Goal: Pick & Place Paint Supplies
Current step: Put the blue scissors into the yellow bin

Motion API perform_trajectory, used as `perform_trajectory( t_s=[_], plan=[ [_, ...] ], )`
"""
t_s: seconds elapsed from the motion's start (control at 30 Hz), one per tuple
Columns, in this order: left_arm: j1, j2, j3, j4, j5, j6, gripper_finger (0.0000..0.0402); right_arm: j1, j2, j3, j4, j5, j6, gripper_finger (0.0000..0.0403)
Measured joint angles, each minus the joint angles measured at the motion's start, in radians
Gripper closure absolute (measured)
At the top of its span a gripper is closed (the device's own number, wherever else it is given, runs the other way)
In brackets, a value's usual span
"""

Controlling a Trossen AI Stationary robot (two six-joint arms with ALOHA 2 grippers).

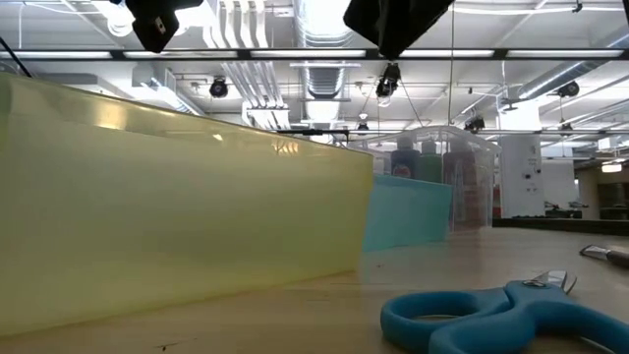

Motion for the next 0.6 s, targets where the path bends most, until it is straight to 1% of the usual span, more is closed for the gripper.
perform_trajectory(
  t_s=[0.2, 0.27, 0.43, 0.6],
  plan=[
    [0.0, 0.0, 0.0, 0.003, -0.001, -0.033, 0.0303, 0.074, 0.0, -0.006, 0.009, 0.004, -0.119, 0.0259],
    [0.0, 0.0, 0.0, 0.002, -0.001, -0.051, 0.0303, 0.1, 0.0, -0.019, 0.032, 0.022, -0.144, 0.0259],
    [0.0, 0.0, 0.0, 0.002, -0.004, -0.077, 0.0303, 0.155, 0.0, -0.072, 0.134, 0.107, -0.216, 0.0259],
    [0.0, 0.0, 0.0, 0.002, -0.009, -0.114, 0.0303, 0.175, 0.0, -0.145, 0.249, 0.11, -0.237, 0.0259]
  ],
)
